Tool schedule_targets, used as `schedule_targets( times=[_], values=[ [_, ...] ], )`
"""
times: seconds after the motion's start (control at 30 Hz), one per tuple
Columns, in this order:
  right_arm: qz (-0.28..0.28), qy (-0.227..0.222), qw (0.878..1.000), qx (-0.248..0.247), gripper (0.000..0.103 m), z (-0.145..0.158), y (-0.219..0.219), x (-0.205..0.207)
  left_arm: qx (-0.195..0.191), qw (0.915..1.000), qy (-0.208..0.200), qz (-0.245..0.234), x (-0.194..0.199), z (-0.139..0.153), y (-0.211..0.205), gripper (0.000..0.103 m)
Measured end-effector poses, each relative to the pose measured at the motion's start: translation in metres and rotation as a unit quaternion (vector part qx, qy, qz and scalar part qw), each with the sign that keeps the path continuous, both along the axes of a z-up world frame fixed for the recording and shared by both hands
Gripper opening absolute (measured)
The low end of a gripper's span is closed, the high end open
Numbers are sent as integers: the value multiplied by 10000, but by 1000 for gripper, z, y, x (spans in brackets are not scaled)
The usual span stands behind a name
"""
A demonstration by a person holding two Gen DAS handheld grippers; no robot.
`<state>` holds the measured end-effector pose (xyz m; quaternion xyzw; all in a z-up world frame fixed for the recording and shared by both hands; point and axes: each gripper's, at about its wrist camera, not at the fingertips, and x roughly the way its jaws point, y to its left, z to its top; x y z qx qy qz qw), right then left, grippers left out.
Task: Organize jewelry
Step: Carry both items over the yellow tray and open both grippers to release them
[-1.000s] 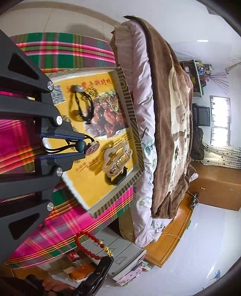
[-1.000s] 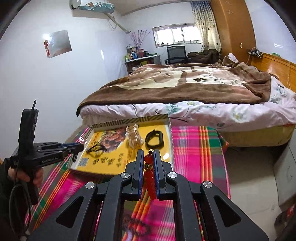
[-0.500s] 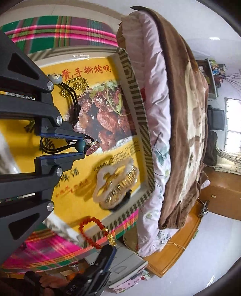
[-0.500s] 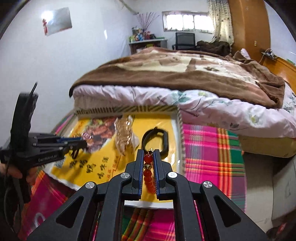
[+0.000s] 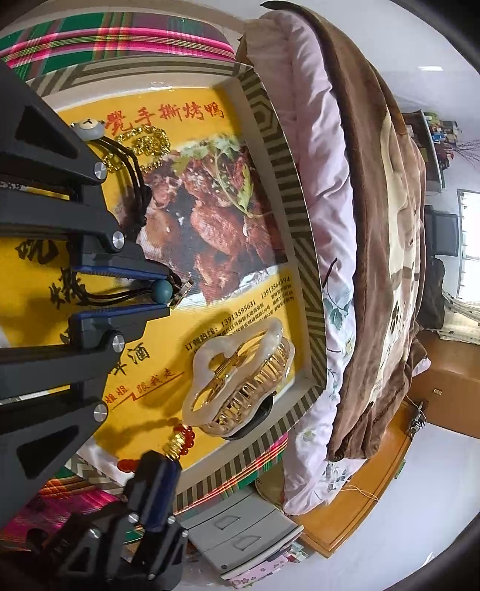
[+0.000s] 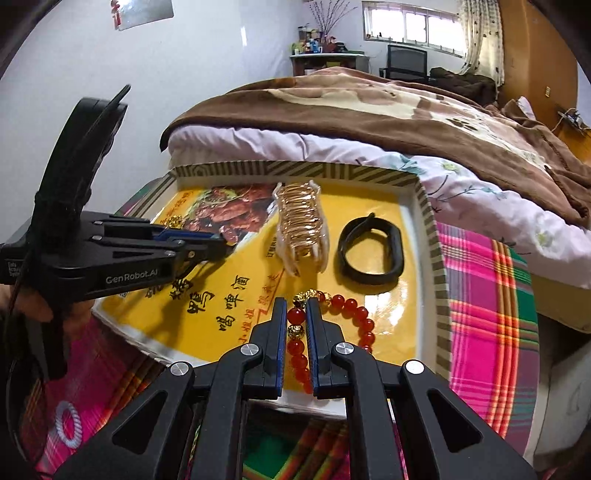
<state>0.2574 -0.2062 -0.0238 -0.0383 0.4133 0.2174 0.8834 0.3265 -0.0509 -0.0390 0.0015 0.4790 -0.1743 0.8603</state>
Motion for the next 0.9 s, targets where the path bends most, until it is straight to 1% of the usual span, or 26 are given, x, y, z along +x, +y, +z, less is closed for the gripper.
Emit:
schedule_targets(
  times=[0.1,0.2,0.23,0.27,0.33,0.37,0.4,0.43,0.47,0.53,0.7,0.83,0.9],
  values=[
    [81,139,9999,-30,10,-5,3,2,8,10000,4,-7,2,0,-2,14],
    [159,216,9996,-56,10,-8,5,2,11,10000,32,-18,1,1,-2,16],
    [161,246,9996,-33,10,-9,4,1,19,10000,32,-48,1,1,-4,20],
    [142,262,9996,-5,10,-9,4,1,17,10000,37,-61,0,2,-4,27],
    [125,300,9994,77,10,-10,3,1,-15,10000,65,-60,0,2,-4,35],
    [109,318,9994,114,10,-9,2,1,-9,10000,77,-34,-1,2,-4,38],
    [86,317,9994,131,10,-8,2,0,-9,10000,76,-31,-2,2,-4,39],
    [81,301,9994,148,10,-7,1,-1,-12,10000,73,-49,-4,3,-5,43],
    [87,282,9994,171,11,-5,1,-3,-13,9999,70,-72,-6,4,-5,49],
    [82,246,9994,217,13,0,-1,-6,-45,9999,39,-98,-10,8,-4,54],
    [92,127,9992,368,14,15,-7,-22,-119,9999,-27,-60,-24,21,3,54],
    [91,48,9989,461,15,24,-14,-40,-201,9997,-113,-67,-44,35,10,63],
    [87,32,9986,522,16,27,-21,-50,-264,9994,-195,-84,-56,42,15,64]
  ],
)
